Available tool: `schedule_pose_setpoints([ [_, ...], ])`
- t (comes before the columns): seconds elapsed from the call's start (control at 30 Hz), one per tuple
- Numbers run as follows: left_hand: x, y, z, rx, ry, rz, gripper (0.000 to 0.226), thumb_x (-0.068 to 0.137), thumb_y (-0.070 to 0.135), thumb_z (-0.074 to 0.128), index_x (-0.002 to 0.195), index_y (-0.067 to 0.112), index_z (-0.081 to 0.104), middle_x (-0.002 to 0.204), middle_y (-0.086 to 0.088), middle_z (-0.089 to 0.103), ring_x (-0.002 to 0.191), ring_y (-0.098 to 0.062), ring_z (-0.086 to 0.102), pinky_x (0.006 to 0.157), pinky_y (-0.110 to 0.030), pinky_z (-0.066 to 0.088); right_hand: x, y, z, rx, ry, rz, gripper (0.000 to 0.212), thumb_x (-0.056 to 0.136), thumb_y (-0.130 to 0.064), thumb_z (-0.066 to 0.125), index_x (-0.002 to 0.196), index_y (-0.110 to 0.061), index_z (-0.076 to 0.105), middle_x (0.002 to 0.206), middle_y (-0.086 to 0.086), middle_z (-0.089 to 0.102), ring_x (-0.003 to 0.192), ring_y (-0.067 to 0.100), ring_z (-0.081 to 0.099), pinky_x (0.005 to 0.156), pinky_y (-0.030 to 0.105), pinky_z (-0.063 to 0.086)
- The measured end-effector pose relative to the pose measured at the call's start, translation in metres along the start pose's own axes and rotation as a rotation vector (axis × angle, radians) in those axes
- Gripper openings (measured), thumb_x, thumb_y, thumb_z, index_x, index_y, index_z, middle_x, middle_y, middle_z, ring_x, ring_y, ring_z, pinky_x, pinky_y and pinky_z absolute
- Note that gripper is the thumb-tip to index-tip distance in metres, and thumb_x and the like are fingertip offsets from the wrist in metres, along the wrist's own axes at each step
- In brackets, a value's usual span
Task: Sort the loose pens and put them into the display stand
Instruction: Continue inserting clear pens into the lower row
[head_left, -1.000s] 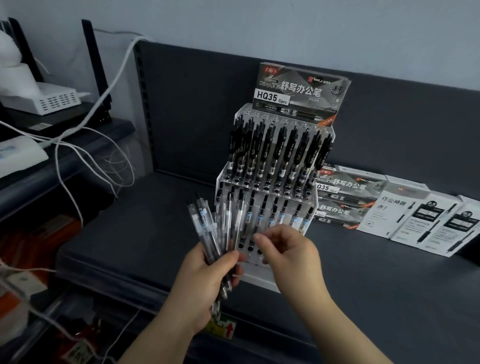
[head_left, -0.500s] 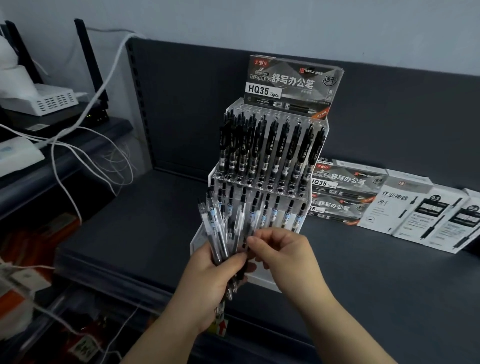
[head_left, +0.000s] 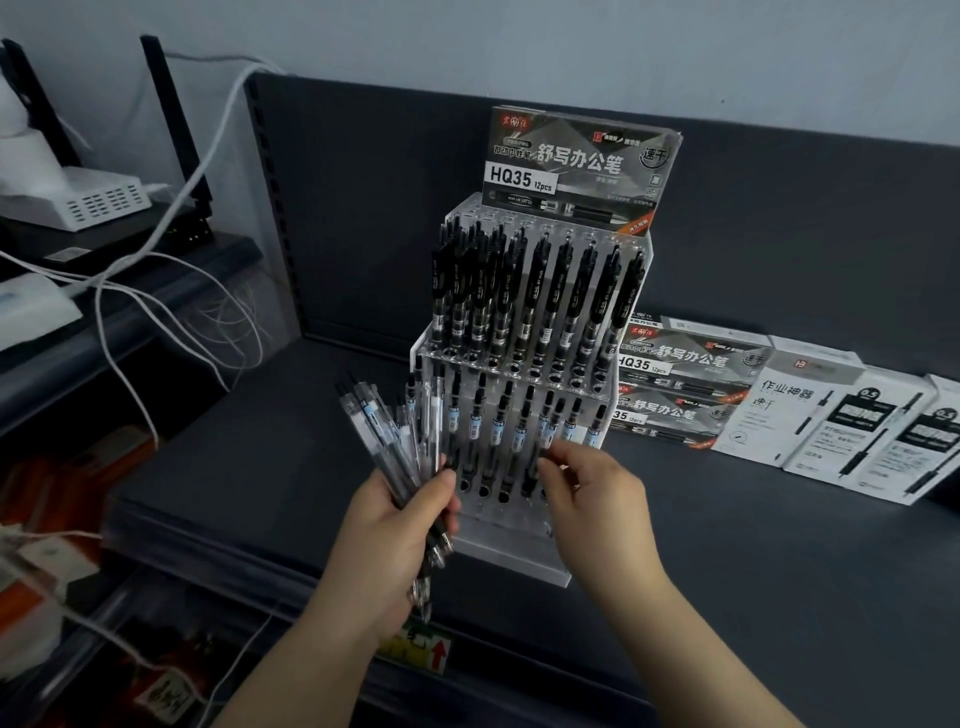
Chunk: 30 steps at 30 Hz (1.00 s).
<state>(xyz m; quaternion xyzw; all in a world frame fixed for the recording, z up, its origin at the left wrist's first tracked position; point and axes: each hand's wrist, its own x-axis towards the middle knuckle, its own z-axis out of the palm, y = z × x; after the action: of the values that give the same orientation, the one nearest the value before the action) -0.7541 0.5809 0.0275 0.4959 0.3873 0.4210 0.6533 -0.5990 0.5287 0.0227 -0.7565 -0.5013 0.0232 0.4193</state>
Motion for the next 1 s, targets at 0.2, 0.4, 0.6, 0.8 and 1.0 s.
schedule_pose_setpoints([
  [0.2, -0.002, 0.0, -0.001, 0.023, -0.02, 0.006, 0.015, 0.09, 0.015, 0.057, 0.08, 0.004, 0.056, 0.061, 0.0, 0.058, 0.058, -0.012, 0.055, 0.059, -0.026, 0.045, -0.002, 0.005, 0.004, -0.091, -0.058, -0.008, 0.02, 0.094, -0.015, 0.051, 0.101, -0.013, 0.069, 0.085, 0.002, 0.066, 0.077, 0.016, 0.06, 0.067, 0.024, 0.045],
  [0.4, -0.004, 0.0, -0.001, 0.024, -0.035, 0.008, 0.012, 0.09, 0.013, 0.057, 0.085, 0.001, 0.056, 0.061, 0.0, 0.059, 0.056, -0.011, 0.055, 0.052, -0.02, 0.047, -0.002, 0.0, 0.003, -0.056, -0.054, 0.063, 0.019, 0.086, -0.029, 0.063, 0.098, -0.014, 0.066, 0.08, -0.004, 0.063, 0.073, 0.012, 0.06, 0.068, 0.029, 0.052],
  [0.6, -0.006, 0.0, 0.0, 0.012, -0.058, 0.005, 0.015, 0.09, 0.012, 0.056, 0.094, -0.003, 0.055, 0.061, 0.0, 0.061, 0.056, -0.011, 0.056, 0.052, -0.019, 0.047, 0.003, -0.001, 0.006, -0.152, -0.082, 0.068, 0.018, 0.09, -0.03, 0.058, 0.094, -0.016, 0.068, 0.078, -0.003, 0.066, 0.072, 0.016, 0.061, 0.062, 0.028, 0.049],
  [0.8, -0.01, 0.001, 0.002, 0.004, -0.059, -0.016, 0.012, 0.089, 0.011, 0.057, 0.088, -0.001, 0.059, 0.063, 0.0, 0.063, 0.057, -0.01, 0.058, 0.054, -0.021, 0.047, 0.002, 0.002, 0.005, -0.154, -0.094, 0.049, 0.019, 0.092, -0.026, 0.055, 0.092, -0.012, 0.067, 0.078, 0.002, 0.068, 0.072, 0.019, 0.062, 0.063, 0.03, 0.051],
  [1.0, -0.013, -0.001, 0.004, 0.009, -0.063, -0.027, 0.0, 0.087, 0.007, 0.061, 0.087, 0.006, 0.061, 0.066, 0.0, 0.062, 0.06, -0.011, 0.057, 0.06, -0.023, 0.047, -0.008, -0.004, -0.005, 0.065, -0.012, 0.124, 0.013, 0.085, -0.032, 0.066, 0.088, -0.02, 0.066, 0.071, -0.006, 0.065, 0.064, 0.01, 0.061, 0.062, 0.028, 0.053],
])
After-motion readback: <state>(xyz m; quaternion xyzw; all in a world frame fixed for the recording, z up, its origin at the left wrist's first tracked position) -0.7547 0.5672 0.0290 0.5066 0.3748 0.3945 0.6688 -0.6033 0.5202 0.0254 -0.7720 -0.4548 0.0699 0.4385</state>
